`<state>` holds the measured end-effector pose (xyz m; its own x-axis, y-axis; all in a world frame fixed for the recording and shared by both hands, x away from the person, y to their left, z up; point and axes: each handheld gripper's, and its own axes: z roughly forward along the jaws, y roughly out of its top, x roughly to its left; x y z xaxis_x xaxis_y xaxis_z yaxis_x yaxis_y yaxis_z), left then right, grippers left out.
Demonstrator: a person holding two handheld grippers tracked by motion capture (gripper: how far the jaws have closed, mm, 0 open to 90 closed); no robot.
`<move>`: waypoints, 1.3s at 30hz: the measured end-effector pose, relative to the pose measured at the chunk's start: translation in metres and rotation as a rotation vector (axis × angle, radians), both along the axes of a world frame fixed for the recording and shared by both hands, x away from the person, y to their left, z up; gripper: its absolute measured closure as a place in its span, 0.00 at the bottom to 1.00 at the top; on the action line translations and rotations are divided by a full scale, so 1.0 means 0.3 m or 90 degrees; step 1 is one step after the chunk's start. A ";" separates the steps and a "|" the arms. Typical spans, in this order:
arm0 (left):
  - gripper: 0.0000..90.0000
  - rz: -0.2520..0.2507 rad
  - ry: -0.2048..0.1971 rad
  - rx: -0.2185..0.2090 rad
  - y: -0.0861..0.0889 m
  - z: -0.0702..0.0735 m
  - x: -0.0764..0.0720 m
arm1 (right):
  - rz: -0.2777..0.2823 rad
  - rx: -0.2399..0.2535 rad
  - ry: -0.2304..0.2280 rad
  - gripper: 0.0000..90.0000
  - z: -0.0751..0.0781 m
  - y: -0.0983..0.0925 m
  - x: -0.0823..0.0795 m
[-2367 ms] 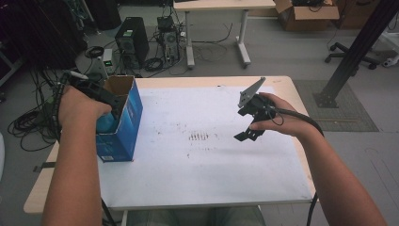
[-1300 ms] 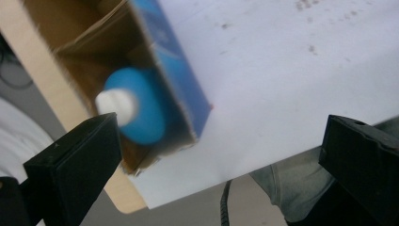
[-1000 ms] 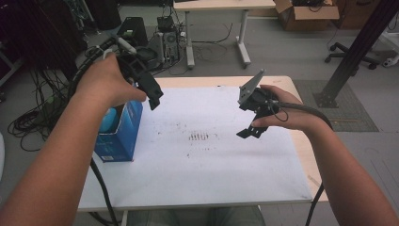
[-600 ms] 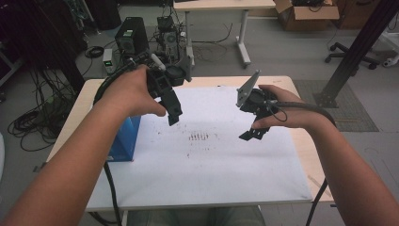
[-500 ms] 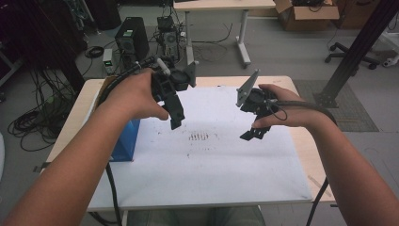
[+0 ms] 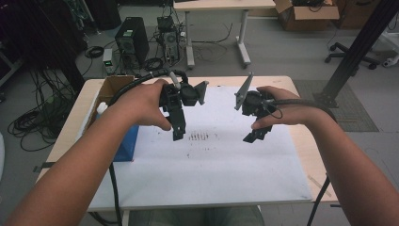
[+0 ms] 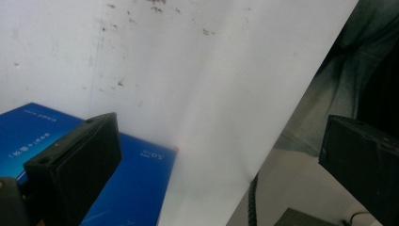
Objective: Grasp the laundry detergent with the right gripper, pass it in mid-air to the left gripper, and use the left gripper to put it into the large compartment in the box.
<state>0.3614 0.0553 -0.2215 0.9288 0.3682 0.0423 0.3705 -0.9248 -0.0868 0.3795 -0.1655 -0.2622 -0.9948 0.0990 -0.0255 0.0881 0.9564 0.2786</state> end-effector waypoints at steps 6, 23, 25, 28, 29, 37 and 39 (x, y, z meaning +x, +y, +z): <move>0.00 -0.039 0.002 0.001 0.006 -0.020 0.011 | 0.002 -0.012 0.007 0.04 -0.013 -0.005 0.018; 0.00 -0.037 0.001 -0.015 0.070 -0.037 0.036 | 0.004 -0.032 0.021 0.04 -0.030 -0.002 0.043; 0.00 -0.033 0.001 -0.020 0.077 -0.035 0.038 | 0.005 -0.032 0.022 0.04 -0.031 0.001 0.044; 0.00 -0.034 0.000 -0.022 0.083 -0.031 0.041 | 0.007 -0.033 0.022 0.04 -0.032 0.007 0.044; 0.00 -0.034 0.000 -0.022 0.084 -0.032 0.041 | 0.008 -0.032 0.021 0.04 -0.033 0.008 0.045; 0.00 -0.032 0.000 -0.026 0.085 -0.034 0.043 | 0.009 -0.032 0.022 0.04 -0.034 0.011 0.045; 0.00 -0.034 0.000 -0.026 0.085 -0.035 0.045 | 0.009 -0.031 0.023 0.04 -0.035 0.010 0.047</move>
